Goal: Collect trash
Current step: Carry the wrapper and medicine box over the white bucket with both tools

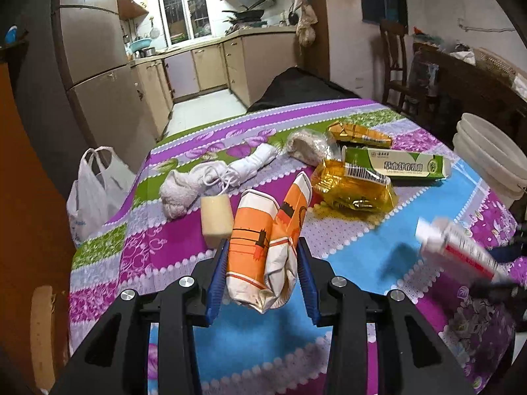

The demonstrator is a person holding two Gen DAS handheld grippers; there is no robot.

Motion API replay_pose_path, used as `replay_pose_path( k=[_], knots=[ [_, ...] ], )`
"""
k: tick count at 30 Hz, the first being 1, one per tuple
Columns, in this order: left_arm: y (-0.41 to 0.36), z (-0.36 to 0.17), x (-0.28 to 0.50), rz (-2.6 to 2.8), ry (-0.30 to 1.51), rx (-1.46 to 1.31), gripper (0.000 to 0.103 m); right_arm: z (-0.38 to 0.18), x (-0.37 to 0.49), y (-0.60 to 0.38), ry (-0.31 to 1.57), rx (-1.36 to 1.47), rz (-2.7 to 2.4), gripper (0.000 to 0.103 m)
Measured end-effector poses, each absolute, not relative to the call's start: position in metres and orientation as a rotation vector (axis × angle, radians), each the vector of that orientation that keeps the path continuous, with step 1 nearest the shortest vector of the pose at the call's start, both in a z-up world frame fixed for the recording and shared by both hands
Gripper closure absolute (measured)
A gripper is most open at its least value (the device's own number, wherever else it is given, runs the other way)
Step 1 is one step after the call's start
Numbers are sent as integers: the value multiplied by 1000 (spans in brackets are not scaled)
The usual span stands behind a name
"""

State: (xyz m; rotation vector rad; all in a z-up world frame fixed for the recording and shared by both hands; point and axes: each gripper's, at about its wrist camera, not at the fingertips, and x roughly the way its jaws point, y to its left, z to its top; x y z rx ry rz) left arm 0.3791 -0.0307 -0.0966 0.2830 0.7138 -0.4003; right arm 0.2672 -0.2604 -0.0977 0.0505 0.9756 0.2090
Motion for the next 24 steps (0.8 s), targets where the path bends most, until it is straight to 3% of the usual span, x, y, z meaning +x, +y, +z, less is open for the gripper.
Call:
replay_pose_path(
  k=[24],
  knots=[
    [-84, -68, 360, -336, 674, 370, 62, -60, 264, -290, 918, 22, 163, 64]
  ],
)
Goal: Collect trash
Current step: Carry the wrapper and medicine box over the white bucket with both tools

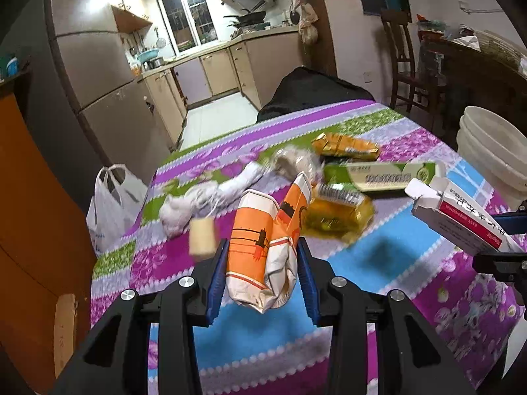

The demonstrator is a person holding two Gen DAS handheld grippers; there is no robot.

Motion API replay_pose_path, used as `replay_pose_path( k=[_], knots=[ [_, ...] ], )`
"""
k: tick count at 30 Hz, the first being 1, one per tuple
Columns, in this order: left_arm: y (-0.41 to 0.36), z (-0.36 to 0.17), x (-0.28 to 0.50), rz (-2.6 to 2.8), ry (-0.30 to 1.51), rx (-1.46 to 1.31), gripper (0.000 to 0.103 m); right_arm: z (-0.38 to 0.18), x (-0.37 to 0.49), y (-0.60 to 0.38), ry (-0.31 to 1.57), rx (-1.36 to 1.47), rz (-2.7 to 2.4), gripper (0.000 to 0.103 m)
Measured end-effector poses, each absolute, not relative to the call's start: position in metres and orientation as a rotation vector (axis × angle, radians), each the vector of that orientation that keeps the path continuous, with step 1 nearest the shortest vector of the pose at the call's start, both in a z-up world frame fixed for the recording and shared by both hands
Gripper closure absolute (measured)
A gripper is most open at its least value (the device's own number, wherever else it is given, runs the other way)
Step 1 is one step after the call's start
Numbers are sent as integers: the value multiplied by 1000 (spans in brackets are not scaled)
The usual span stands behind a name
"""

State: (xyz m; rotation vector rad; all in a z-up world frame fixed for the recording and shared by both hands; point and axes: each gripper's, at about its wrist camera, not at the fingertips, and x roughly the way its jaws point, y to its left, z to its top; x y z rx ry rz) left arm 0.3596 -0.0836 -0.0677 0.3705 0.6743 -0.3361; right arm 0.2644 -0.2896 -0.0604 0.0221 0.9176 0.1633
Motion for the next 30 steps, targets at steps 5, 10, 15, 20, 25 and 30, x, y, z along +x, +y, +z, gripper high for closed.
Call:
replay_pose_path(
  k=[5, 10, 15, 20, 25, 30],
  knots=[
    [-111, -54, 363, -369, 643, 378, 62, -49, 264, -317, 907, 40, 114, 64],
    [-142, -41, 366, -416, 620, 387, 62, -31, 263, -347, 886, 61, 59, 64],
    [-176, -33, 365, -462, 595, 410, 62, -8, 257, -376, 843, 72, 3, 64],
    [-209, -29, 368, -513, 600, 417, 62, 8, 251, -397, 814, 78, -40, 64],
    [-244, -25, 368, -576, 602, 430, 62, 18, 246, -427, 802, 114, -84, 64],
    [-287, -20, 369, -645, 593, 453, 62, 27, 242, -460, 795, 149, -136, 64]
  ],
)
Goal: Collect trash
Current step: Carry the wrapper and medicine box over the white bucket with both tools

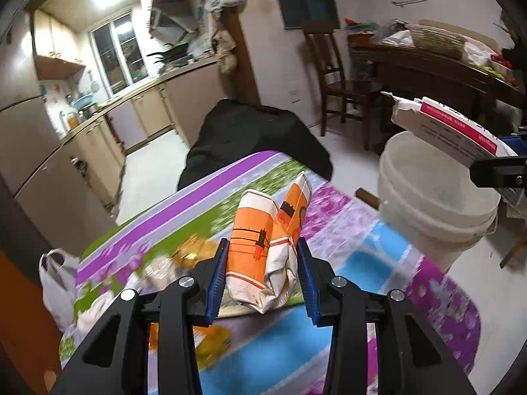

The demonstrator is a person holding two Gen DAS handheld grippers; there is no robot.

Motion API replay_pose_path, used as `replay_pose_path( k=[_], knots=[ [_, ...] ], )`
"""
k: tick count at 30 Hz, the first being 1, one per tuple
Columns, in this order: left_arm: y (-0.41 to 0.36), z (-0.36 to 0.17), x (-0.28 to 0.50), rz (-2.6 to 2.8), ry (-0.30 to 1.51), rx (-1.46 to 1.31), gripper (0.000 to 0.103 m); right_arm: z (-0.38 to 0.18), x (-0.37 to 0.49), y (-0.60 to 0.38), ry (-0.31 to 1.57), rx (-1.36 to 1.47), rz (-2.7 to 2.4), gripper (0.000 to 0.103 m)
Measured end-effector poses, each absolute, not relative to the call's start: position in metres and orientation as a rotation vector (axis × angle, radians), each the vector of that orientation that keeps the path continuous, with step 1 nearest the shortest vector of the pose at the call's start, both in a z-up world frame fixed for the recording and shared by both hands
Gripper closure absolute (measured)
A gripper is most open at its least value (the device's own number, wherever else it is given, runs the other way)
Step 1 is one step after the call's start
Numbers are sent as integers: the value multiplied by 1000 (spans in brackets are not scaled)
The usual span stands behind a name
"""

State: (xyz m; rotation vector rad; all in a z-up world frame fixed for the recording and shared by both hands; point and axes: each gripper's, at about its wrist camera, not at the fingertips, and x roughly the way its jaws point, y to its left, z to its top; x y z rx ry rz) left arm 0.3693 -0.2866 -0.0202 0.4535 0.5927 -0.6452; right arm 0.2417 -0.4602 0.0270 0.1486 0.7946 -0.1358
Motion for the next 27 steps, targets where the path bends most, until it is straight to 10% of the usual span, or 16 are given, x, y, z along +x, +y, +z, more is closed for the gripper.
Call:
replay_pose_path(
  k=[27],
  knots=[
    [-550, -29, 339, -1091, 555, 617, 61, 8, 201, -612, 935, 252, -443, 63]
  ],
)
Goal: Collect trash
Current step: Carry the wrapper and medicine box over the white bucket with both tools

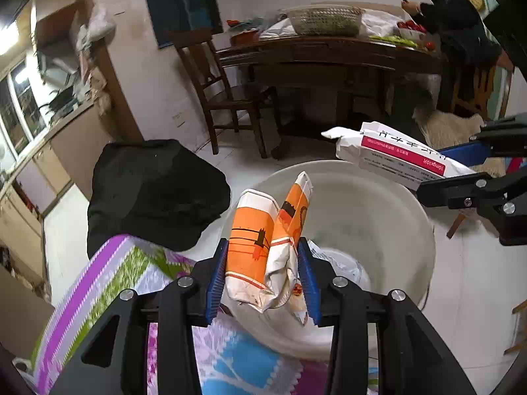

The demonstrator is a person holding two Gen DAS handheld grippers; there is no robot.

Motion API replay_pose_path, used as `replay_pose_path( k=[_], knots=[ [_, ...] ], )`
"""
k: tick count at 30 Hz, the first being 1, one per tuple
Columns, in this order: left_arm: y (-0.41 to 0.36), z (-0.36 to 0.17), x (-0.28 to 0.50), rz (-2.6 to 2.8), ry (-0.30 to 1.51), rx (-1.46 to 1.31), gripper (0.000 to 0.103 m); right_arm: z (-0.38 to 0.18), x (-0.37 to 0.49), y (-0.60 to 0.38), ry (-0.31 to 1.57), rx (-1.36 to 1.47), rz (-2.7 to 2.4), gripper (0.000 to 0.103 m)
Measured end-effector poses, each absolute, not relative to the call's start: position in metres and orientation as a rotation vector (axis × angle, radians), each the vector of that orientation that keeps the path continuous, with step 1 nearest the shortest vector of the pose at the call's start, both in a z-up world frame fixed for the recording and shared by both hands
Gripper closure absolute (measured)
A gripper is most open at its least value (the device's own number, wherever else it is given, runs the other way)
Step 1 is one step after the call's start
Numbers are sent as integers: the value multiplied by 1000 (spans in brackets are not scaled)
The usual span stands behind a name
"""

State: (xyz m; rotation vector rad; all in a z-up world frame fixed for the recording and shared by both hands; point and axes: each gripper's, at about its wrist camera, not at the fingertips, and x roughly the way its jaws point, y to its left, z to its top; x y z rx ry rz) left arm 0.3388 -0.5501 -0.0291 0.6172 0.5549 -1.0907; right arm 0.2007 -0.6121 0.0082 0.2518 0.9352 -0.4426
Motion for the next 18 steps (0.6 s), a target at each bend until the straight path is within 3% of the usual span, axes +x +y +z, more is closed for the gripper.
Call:
replay_pose_path(
  k=[18],
  knots=[
    [-599, -64, 350, -1073, 596, 682, 58, -23, 222, -635, 1053, 260, -474, 61]
  ],
)
